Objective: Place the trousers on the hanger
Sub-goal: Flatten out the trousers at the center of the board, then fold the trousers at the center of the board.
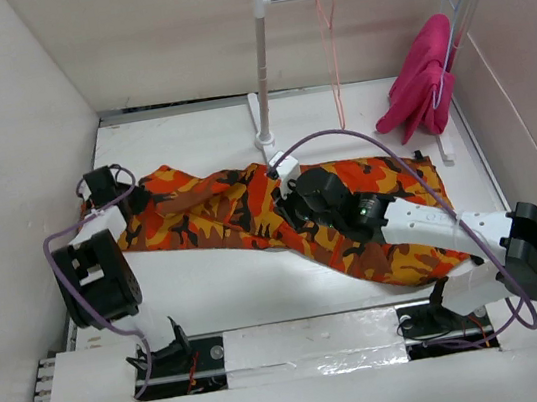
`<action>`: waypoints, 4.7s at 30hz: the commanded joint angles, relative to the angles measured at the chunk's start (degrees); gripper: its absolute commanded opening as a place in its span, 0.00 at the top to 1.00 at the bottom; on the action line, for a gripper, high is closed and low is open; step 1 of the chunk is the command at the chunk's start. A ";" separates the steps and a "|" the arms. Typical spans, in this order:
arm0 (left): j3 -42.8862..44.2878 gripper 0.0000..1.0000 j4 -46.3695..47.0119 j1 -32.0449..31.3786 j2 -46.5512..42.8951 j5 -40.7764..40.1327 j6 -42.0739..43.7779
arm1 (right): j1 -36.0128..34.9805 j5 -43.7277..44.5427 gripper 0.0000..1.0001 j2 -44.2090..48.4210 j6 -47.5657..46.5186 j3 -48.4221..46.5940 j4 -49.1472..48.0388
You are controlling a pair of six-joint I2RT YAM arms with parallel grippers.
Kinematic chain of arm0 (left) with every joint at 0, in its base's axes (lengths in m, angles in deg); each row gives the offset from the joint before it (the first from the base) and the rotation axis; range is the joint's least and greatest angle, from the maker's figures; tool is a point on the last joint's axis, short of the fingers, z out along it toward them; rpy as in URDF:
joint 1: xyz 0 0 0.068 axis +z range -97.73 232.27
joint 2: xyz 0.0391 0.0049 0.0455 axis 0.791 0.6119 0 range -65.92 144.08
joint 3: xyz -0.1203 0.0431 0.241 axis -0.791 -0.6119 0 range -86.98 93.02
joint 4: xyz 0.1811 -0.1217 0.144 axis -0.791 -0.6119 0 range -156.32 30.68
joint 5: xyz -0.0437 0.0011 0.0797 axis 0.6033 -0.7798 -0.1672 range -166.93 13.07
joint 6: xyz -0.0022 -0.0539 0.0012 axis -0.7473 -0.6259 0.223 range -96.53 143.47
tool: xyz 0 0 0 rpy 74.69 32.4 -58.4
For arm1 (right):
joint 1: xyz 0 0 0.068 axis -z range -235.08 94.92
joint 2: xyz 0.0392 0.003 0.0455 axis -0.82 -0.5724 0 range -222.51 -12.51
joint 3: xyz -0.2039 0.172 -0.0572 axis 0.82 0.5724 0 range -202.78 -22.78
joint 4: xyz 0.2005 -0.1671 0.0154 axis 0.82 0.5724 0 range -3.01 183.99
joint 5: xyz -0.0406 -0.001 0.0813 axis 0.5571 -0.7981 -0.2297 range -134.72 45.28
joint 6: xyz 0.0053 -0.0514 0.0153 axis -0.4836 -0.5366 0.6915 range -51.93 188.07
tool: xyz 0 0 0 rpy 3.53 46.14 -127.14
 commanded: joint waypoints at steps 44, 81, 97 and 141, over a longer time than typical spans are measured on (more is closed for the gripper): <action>-4.88 1.00 -30.21 1.08 -56.35 -43.27 13.75 | 14.63 -0.49 0.54 4.50 6.04 3.11 0.39; -9.36 1.00 -17.20 -4.98 -75.78 -6.51 22.80 | 76.24 -9.63 0.53 30.45 43.29 37.91 7.96; -9.54 1.00 -17.20 -6.48 -75.16 -5.02 22.45 | 76.94 -30.81 0.64 -2.81 32.94 24.91 -8.60; -4.62 1.00 -20.45 -8.06 -71.83 -15.57 23.42 | 76.68 18.14 1.00 35.93 41.03 13.32 39.23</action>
